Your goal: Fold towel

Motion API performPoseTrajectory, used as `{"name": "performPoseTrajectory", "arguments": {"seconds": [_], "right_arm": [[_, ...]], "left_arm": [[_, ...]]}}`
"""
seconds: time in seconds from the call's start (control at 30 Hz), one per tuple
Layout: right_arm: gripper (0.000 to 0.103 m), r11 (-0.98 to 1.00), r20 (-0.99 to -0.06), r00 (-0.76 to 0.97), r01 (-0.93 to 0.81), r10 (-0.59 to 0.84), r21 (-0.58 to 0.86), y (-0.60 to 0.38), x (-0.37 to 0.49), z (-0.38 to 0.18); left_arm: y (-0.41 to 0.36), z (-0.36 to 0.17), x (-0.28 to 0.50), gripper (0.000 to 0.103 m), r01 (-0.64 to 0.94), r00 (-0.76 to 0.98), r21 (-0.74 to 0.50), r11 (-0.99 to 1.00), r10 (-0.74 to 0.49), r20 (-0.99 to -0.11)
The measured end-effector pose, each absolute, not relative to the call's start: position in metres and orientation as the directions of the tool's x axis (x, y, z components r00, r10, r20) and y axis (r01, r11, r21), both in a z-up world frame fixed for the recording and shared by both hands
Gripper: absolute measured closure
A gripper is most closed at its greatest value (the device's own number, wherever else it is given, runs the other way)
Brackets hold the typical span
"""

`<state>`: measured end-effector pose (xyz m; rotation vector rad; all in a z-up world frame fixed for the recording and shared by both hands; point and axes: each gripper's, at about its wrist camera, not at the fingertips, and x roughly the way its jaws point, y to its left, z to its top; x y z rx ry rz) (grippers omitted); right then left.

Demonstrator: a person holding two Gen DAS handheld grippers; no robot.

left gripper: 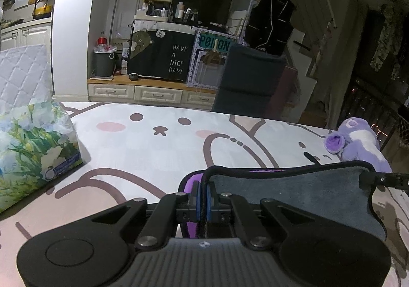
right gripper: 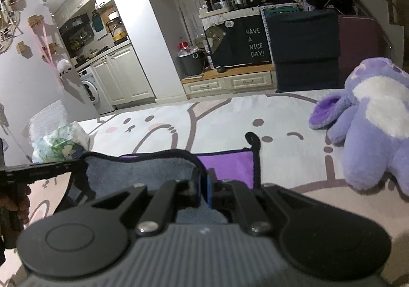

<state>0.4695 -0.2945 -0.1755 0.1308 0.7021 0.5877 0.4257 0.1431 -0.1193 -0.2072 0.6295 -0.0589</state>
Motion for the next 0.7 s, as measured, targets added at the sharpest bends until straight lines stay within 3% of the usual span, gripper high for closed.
{"name": "performPoseTrajectory", "arguments": {"seconds": [0.7], "right_arm": [[0.097, 0.876, -0.582, 0.661, -0.419, 0.474, 0.238, -0.282, 0.488, -0.177]], "left_arm": [[0.148, -0.116, 0.462, 0.098, -0.015, 0.823, -0.205, 0.979, -0.104, -0.559]]}}
